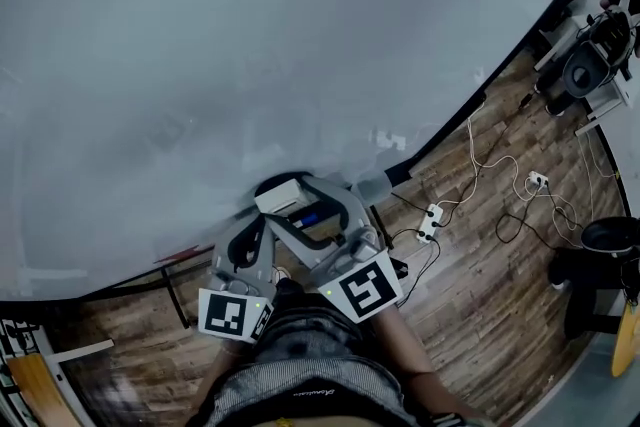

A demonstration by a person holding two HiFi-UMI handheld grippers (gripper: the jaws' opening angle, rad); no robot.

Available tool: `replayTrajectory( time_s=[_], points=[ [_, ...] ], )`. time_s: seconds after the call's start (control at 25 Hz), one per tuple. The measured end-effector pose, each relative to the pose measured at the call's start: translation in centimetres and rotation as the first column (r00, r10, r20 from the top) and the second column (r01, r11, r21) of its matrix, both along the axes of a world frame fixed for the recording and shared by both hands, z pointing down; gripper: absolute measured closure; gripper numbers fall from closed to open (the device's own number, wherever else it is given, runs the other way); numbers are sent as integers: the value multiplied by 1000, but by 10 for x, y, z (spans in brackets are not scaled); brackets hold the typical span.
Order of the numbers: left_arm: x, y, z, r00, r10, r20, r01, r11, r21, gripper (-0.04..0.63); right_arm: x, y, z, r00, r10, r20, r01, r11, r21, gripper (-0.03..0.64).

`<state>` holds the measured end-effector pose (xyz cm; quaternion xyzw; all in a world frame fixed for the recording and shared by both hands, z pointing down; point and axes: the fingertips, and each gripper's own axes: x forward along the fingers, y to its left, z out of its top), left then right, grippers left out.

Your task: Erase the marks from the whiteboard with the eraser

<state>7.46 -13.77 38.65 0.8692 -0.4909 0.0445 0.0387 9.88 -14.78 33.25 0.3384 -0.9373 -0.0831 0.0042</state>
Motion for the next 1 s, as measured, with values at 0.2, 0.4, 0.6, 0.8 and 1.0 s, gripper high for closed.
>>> replayTrajectory(
  time_s=[0.2,0.4,0.6,0.8,1.0],
  points=[
    [32,-19,1,1000,-16,13,16,1000,-6,592,32,-17,0,1000,-19,5,19,1000,5,364],
    [51,-35,4,999,-49,1,49,999,-12,592,57,-30,5,999,-35,1,35,999,7,364],
    [72,-53,3,998,-55,5,55,998,0,592,90,-47,10,999,-22,39,23,1000,-15,364],
    [95,-68,6,998,-63,-8,62,998,-9,592,130,-67,13,998,0,56,2,1000,-32,362],
    [123,-82,8,999,-44,-17,44,999,-13,592,166,-86,17,999,35,39,-34,999,-34,356]
  ],
)
